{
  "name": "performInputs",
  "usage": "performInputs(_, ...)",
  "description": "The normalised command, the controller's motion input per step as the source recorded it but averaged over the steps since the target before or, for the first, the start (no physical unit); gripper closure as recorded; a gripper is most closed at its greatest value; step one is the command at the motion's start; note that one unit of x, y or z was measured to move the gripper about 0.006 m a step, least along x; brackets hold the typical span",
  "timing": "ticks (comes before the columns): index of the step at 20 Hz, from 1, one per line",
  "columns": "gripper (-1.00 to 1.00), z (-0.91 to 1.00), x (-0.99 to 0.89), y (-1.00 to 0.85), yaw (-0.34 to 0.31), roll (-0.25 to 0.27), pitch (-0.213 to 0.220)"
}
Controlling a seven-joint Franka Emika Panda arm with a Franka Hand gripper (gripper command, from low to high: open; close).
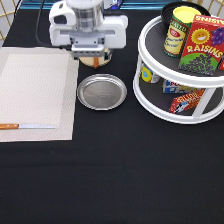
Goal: Arrange plate and fork
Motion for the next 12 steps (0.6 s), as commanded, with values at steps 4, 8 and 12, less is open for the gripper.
performInputs(4, -1.0, -0.32, 0.45, 0.13, 0.0, 0.0, 0.0)
performInputs(8, -1.0, -0.31, 0.43, 0.1, 0.0, 0.0, 0.0)
performInputs(12, -1.0, -0.27, 0.45, 0.11, 0.0, 0.0, 0.0)
